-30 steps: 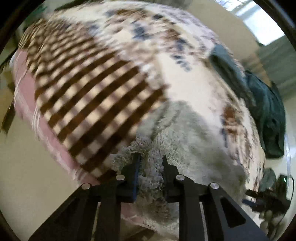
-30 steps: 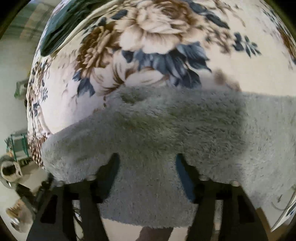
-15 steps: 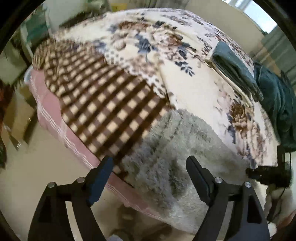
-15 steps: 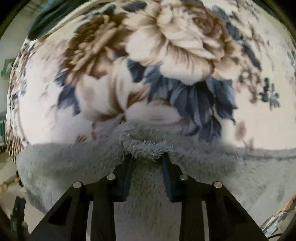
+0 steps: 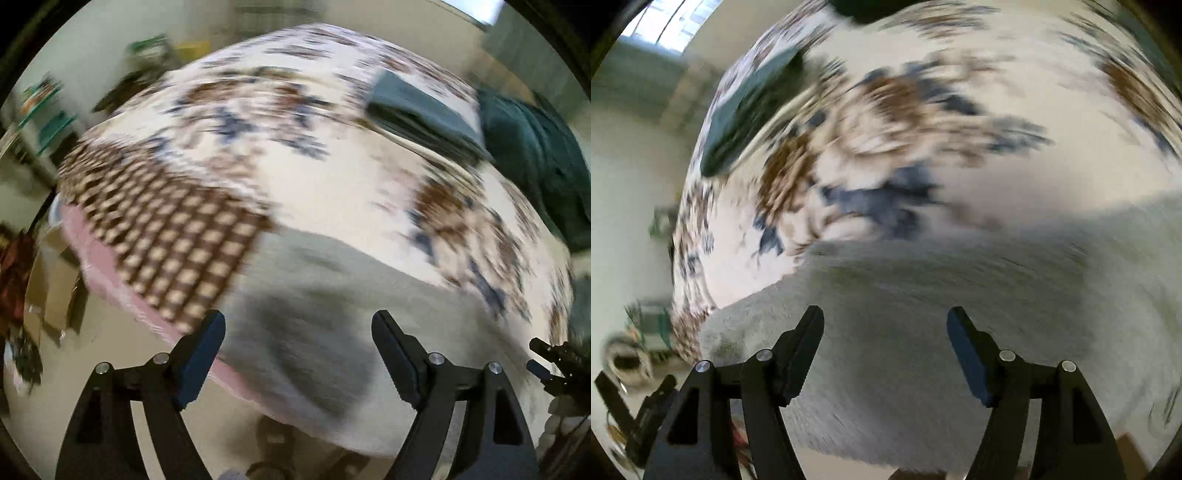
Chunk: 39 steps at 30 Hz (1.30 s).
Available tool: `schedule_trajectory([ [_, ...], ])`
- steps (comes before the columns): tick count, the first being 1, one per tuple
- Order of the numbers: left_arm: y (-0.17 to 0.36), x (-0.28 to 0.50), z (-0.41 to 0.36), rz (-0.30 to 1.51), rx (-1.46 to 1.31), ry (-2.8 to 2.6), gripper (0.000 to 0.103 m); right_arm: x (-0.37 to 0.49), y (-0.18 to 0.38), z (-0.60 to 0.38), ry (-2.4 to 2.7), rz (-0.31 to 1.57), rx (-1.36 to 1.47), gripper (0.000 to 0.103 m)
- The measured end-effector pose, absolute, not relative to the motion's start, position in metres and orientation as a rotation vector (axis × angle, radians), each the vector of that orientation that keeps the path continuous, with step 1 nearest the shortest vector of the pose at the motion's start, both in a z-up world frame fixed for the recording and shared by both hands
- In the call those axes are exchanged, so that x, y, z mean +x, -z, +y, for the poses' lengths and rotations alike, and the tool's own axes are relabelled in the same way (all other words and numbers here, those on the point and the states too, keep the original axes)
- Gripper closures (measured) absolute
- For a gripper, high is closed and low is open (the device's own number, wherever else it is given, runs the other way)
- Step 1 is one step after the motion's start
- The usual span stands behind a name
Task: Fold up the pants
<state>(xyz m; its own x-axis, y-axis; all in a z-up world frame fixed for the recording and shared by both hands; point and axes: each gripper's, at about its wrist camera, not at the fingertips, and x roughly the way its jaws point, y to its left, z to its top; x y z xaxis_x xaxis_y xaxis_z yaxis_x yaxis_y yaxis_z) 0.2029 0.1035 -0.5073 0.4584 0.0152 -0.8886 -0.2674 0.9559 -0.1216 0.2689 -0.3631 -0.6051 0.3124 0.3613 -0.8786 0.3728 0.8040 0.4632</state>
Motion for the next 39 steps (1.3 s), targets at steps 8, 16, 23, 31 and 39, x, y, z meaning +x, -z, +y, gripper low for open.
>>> schedule_trajectory([
  [8, 0.525, 0.203, -0.063, 1.205, -0.198, 0.098, 0.023, 0.107, 0.614, -0.575, 0.467, 1.146, 0.942, 0.031],
  [16, 0.592, 0.2, -0.234, 1.379, -0.093, 0.305, 0.023, 0.008, 0.673, -0.724, 0.689, 0.974, 1.21, 0.045],
  [23, 0.634, 0.199, -0.302, 1.448, 0.036, 0.297, 0.023, 0.016, 0.713, -0.769, 0.632, 0.97, 1.26, 0.049],
  [31, 0.634, 0.198, -0.314, 1.451, 0.084, 0.275, 0.022, 0.011, 0.698, -0.761, 0.7, 0.959, 1.145, 0.099],
  [39, 0.657, 0.214, -0.317, 1.499, 0.075, 0.233, 0.022, 0.002, 0.737, -0.767, 0.49, 0.941, 1.351, 0.037],
])
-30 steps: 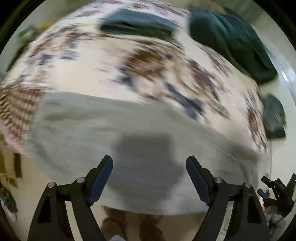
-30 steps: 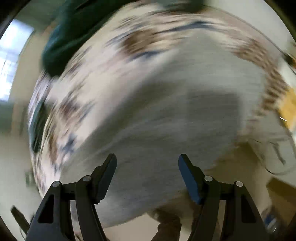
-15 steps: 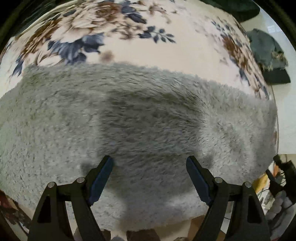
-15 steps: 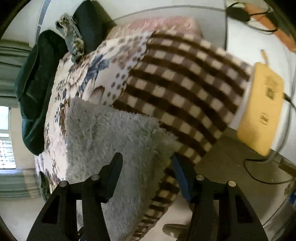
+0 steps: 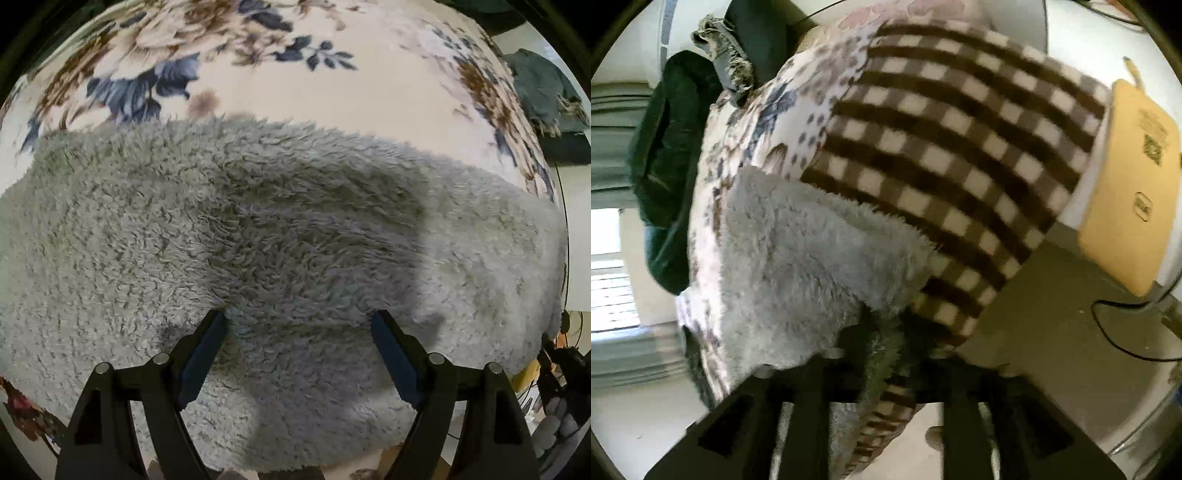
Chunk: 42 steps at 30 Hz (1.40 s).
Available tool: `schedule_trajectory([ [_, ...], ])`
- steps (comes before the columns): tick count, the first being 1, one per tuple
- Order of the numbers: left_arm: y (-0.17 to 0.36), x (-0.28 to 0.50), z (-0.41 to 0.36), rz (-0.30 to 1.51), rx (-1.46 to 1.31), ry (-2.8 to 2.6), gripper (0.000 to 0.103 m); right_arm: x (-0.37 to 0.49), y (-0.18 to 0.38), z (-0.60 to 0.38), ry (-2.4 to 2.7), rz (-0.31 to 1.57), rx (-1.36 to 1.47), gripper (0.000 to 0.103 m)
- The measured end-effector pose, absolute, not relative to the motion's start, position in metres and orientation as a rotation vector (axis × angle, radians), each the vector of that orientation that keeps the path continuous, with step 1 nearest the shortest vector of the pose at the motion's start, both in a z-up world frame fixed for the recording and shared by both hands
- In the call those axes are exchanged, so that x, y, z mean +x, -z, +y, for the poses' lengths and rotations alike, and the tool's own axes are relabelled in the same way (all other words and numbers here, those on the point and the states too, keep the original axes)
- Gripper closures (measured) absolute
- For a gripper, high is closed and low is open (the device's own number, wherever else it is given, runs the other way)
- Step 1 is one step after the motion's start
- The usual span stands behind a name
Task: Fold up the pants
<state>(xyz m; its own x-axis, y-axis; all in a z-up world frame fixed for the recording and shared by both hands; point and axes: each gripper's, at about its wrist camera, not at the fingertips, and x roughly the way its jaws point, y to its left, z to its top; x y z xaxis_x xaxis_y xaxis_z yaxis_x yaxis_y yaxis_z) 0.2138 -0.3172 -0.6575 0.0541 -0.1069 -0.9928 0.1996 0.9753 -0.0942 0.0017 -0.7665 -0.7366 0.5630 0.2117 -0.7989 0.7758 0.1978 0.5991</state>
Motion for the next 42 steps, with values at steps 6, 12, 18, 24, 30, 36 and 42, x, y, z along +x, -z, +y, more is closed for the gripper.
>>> schedule_trajectory([
  [6, 0.684, 0.231, -0.319, 1.541, 0.009, 0.271, 0.002, 0.009, 0.773, -0.761, 0.39, 0.883, 1.463, 0.028],
  [12, 0.702, 0.25, -0.328, 1.603, 0.002, 0.225, 0.0, 0.023, 0.771, -0.754, 0.328, 0.681, 1.417, 0.038],
  [18, 0.711, 0.253, -0.347, 1.615, 0.05, 0.154, 0.0, 0.049, 0.788, -0.749, 0.236, 0.675, 1.452, 0.039],
  [24, 0.709, 0.265, -0.362, 1.645, 0.055, 0.141, 0.0, 0.061, 0.787, -0.752, 0.242, 0.619, 1.465, 0.085],
  [30, 0.674, 0.253, -0.359, 1.527, 0.09, 0.194, 0.0, 0.071, 0.723, -0.732, 0.251, 0.592, 1.373, 0.086],
  [36, 0.648, 0.251, -0.332, 1.456, 0.102, 0.182, 0.0, 0.095, 0.662, -0.683, 0.217, 0.625, 1.276, 0.086],
  [42, 0.628, 0.25, -0.273, 1.432, 0.046, 0.148, 0.0, 0.137, 0.614, -0.582, 0.119, 0.69, 1.144, 0.086],
])
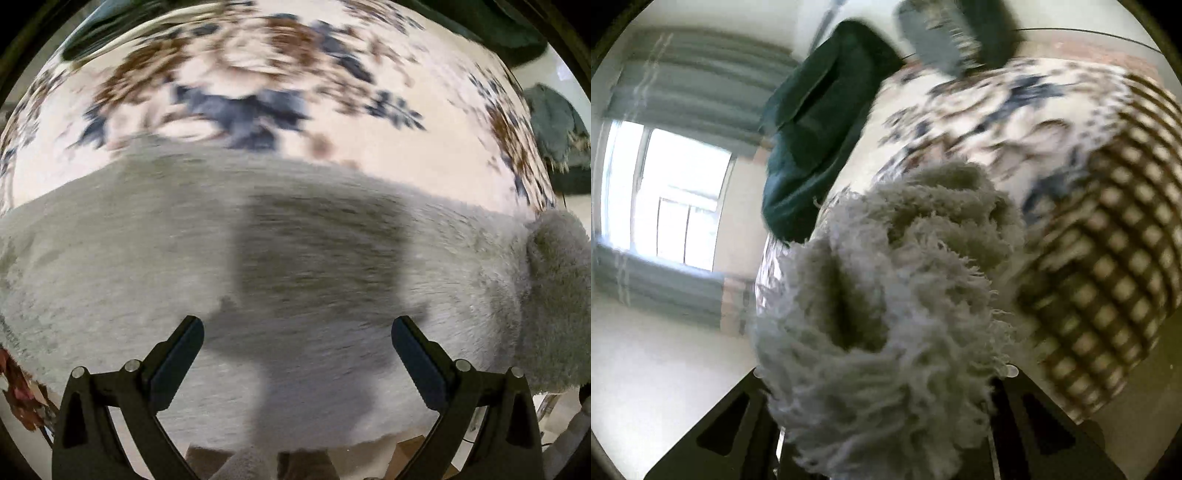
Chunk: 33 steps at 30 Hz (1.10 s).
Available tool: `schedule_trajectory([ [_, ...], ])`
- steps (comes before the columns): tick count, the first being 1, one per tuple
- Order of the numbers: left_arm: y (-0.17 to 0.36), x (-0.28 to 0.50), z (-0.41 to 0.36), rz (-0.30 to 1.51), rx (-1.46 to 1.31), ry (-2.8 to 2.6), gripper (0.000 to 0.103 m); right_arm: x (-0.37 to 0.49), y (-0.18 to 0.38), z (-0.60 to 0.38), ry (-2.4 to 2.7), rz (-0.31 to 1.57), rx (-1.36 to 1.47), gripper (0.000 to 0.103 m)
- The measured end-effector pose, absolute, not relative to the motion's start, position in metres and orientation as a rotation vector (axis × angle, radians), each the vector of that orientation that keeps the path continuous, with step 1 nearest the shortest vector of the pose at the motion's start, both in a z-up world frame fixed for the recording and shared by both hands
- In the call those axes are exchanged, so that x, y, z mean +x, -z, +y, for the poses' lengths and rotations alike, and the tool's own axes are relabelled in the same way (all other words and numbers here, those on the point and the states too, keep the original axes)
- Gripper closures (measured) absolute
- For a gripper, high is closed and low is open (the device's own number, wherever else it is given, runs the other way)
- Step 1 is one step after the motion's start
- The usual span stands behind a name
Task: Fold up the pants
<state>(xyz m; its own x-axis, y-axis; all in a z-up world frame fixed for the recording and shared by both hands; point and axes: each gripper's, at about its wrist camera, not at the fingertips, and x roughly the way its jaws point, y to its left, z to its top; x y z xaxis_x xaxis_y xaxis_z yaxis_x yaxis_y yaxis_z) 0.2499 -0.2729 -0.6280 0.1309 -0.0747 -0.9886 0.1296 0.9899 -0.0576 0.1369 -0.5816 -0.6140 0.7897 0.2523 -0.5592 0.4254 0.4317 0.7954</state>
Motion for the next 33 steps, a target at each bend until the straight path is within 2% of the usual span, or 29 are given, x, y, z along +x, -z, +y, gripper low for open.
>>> schedule_trajectory([
  [7, 0.601, 0.226, -0.149, 1.43, -0.057, 0.057, 0.0, 0.185, 0.62, -0.432, -0.051, 0.833, 1.007, 0.086],
  [12, 0.595, 0.195, -0.033, 1.452, -0.058, -0.049, 0.0, 0.213, 0.646, -0.306, -0.136, 1.038, 0.728, 0.086],
  [14, 0.599, 0.19, 0.008, 1.459, -0.063, -0.111, 0.0, 0.223, 0.653, -0.252, -0.149, 1.145, 0.534, 0.077],
  [15, 0.598, 0.186, 0.026, 1.461, -0.074, -0.132, 0.0, 0.229, 0.654, -0.229, -0.151, 1.198, 0.438, 0.065],
  [16, 0.599, 0.186, 0.042, 1.462, -0.095, -0.16, 0.0, 0.231, 0.655, -0.202, -0.183, 1.248, 0.345, 0.059],
  [17, 0.598, 0.187, 0.059, 1.459, -0.126, -0.187, 0.0, 0.229, 0.653, -0.186, -0.216, 1.259, 0.298, 0.042],
  [18, 0.596, 0.187, 0.07, 1.452, -0.147, -0.203, 0.0, 0.226, 0.648, -0.165, -0.269, 1.265, 0.232, 0.031],
  [20, 0.589, 0.191, 0.09, 1.423, -0.192, -0.236, 0.0, 0.218, 0.636, -0.145, -0.35, 1.261, 0.194, 0.031],
  [23, 0.571, 0.202, 0.101, 1.371, -0.242, -0.237, 0.0, 0.208, 0.618, -0.15, -0.378, 1.275, 0.254, 0.028],
  [26, 0.557, 0.216, 0.08, 1.342, -0.254, -0.161, 0.0, 0.197, 0.604, -0.212, -0.229, 1.294, 0.401, 0.009],
  [29, 0.55, 0.227, 0.055, 1.333, -0.249, -0.059, 0.0, 0.18, 0.604, -0.277, -0.022, 1.32, 0.473, 0.009],
  [33, 0.575, 0.249, -0.002, 1.397, -0.238, 0.071, 0.0, 0.158, 0.624, -0.356, 0.208, 1.387, 0.518, 0.009],
])
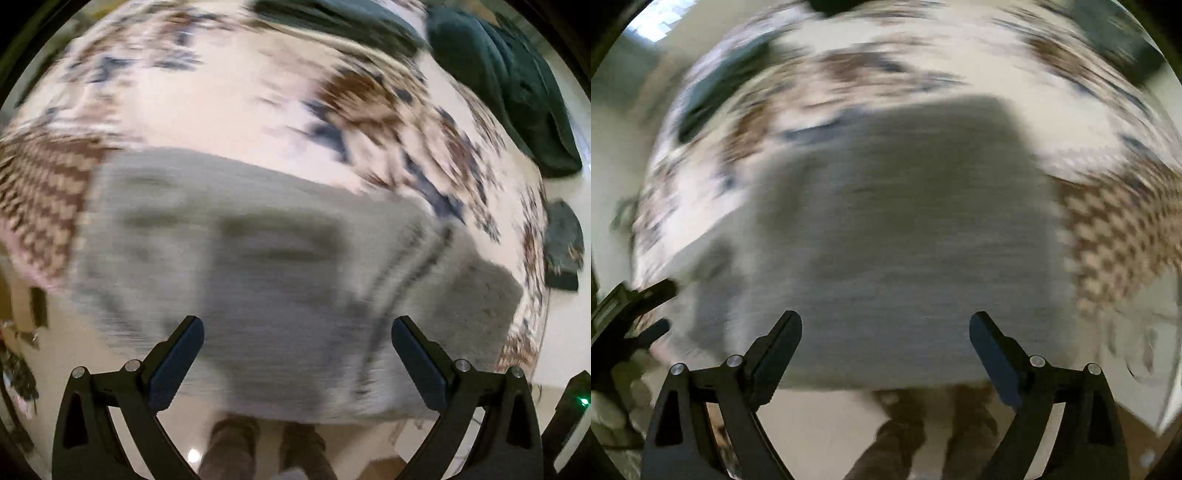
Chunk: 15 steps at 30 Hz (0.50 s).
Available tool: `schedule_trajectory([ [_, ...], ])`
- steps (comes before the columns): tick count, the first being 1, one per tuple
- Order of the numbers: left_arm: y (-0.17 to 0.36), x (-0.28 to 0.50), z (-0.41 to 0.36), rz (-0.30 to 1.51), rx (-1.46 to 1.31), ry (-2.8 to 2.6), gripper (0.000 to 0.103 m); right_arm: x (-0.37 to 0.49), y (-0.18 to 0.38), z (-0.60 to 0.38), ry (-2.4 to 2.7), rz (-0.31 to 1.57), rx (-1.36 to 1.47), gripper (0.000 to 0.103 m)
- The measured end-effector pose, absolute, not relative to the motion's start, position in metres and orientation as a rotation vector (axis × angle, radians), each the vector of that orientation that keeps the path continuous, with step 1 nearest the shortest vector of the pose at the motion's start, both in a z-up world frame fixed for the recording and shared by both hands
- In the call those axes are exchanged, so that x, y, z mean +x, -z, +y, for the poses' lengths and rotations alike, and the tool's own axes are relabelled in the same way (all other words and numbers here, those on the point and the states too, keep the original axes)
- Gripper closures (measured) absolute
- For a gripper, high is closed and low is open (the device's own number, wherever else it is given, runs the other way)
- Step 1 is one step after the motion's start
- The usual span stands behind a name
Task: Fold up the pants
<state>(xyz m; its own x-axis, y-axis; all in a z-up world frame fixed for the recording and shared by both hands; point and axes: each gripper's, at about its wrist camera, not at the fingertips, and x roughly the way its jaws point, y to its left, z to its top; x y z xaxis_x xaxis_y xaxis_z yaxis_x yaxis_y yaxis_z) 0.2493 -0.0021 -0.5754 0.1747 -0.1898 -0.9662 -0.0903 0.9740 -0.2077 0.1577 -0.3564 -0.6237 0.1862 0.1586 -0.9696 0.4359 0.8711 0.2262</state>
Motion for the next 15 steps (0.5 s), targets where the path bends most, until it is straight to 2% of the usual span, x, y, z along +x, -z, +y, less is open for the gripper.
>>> schedule_trajectory([
  [6, 0.599, 0.274, -0.072, 1.402, -0.17, 0.189, 0.006, 0.151, 0.649, -0.414, 0.297, 1.433, 0.518, 0.009],
  [7, 0.603, 0.277, -0.079, 1.395, -0.157, 0.2, 0.016, 0.152, 0.653, -0.419, 0.304, 1.437, 0.513, 0.009],
  [9, 0.615, 0.284, -0.092, 1.394, -0.135, 0.23, 0.028, 0.152, 0.663, -0.427, 0.305, 1.437, 0.524, 0.009],
  [10, 0.62, 0.283, -0.095, 1.408, -0.152, 0.248, 0.047, 0.154, 0.666, -0.427, 0.302, 1.439, 0.531, 0.009],
  [11, 0.625, 0.282, -0.094, 1.42, -0.183, 0.265, 0.072, 0.153, 0.669, -0.429, 0.299, 1.442, 0.541, 0.009],
  [13, 0.623, 0.274, -0.088, 1.39, -0.221, 0.285, 0.087, 0.155, 0.675, -0.433, 0.302, 1.448, 0.55, 0.009],
  [15, 0.611, 0.263, -0.08, 1.328, -0.233, 0.307, 0.091, 0.159, 0.681, -0.433, 0.296, 1.452, 0.553, 0.009],
])
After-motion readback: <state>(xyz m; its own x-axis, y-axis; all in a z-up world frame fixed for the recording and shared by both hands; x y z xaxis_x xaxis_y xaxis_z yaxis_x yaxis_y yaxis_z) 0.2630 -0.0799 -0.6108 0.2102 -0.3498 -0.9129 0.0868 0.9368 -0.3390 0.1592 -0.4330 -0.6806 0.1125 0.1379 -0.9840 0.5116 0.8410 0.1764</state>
